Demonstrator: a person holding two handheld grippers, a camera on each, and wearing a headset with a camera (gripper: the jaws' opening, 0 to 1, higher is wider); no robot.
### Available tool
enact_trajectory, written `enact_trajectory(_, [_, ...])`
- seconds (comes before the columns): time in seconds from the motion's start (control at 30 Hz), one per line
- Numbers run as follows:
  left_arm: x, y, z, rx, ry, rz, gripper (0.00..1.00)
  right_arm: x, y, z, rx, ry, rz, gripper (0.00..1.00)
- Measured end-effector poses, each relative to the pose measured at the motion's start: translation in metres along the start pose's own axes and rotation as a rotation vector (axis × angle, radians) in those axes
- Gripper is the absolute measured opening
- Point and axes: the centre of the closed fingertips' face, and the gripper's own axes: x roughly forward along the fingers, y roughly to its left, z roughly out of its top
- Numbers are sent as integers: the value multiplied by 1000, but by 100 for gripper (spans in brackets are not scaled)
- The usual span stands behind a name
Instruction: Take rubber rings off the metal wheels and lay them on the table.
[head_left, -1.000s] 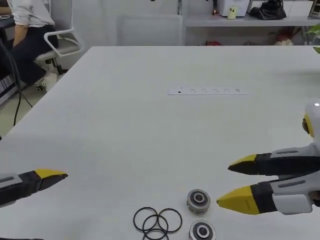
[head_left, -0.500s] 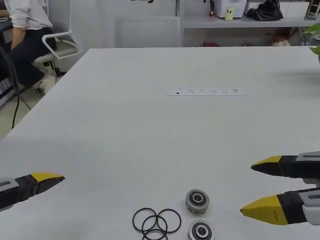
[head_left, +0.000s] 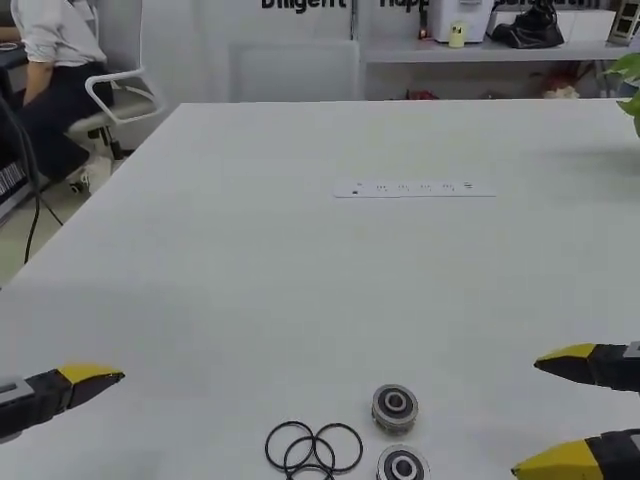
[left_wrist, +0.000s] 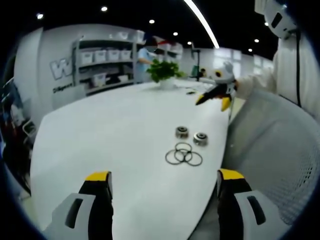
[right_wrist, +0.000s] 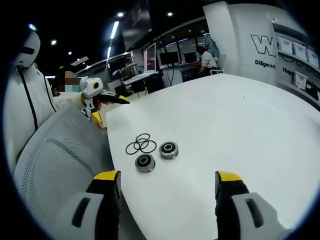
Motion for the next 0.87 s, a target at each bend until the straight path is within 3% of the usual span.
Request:
enact_trajectory(0.33, [0, -1, -15, -38, 13, 9, 89, -7, -7, -28, 23, 58, -20, 76])
enact_trajectory(0.57, [0, 0, -19, -53, 13, 17, 90, -9, -6, -45, 43, 88, -30, 76])
enact_trajectory(0.87, [0, -1, -21, -61, 11, 19, 90, -11, -5, -52, 56, 98, -41, 77])
